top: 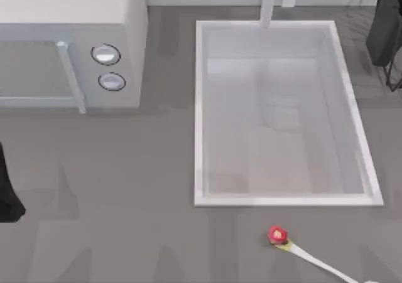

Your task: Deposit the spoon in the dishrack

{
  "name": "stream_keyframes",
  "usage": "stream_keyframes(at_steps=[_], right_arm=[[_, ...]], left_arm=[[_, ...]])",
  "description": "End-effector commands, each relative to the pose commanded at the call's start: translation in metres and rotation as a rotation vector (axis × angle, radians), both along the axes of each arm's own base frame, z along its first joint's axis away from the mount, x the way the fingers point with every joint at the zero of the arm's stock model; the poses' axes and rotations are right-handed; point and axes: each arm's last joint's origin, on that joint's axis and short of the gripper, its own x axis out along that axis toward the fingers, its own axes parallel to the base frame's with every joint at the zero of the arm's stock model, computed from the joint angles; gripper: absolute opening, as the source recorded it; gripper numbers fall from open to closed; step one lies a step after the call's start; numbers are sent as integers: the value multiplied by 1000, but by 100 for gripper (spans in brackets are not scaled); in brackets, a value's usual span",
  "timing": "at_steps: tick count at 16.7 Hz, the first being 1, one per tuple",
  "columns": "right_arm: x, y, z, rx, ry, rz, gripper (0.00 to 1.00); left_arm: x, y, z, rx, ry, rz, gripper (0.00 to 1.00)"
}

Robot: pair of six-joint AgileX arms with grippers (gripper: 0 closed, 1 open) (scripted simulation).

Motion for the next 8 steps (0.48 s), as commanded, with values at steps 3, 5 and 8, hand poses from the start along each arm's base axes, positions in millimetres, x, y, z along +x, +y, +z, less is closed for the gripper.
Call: stream_keyframes(at_steps=[3,5,8], right_arm=[[0,1,2,-3,11,9,100],[1,5,10,-16,63,48,100],[6,15,28,-58,217,141,100]], left_arm=[[0,0,0,0,0,0,100],[0,0,0,0,0,0,100],[0,0,0,0,0,0,100]])
